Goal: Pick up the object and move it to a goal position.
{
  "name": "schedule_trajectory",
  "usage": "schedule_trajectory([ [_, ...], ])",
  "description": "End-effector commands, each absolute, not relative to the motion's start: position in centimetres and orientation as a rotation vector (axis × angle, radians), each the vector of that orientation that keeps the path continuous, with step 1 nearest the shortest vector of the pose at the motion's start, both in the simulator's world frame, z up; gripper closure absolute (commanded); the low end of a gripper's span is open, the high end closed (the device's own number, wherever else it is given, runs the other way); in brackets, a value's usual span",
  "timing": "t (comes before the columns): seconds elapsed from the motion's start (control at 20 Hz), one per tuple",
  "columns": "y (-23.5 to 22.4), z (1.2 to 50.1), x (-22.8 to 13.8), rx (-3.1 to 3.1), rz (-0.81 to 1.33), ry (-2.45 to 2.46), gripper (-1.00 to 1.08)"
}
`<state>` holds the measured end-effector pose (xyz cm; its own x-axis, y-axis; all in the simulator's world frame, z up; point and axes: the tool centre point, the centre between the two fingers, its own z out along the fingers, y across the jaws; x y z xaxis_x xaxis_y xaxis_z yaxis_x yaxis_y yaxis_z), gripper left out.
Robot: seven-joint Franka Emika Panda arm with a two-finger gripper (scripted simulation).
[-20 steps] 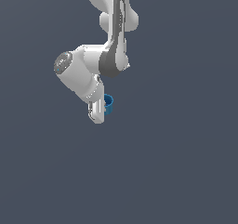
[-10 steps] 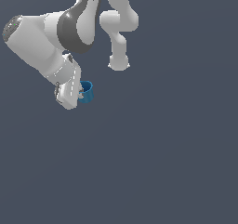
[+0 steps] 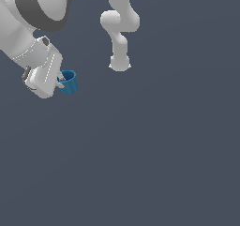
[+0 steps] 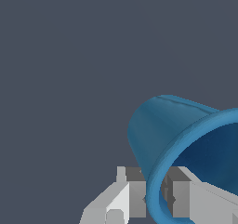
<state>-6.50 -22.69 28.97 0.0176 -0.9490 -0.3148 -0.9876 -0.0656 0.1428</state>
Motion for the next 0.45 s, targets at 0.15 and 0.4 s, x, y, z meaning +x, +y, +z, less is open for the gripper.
schedule_trajectory([
  [0.15, -24.18, 30.43, -6.46, -2.156, 0.501, 2.06, 1.08],
  [0.4, -24.47, 30.69, -6.38, -2.156, 0.501, 2.059, 1.08],
])
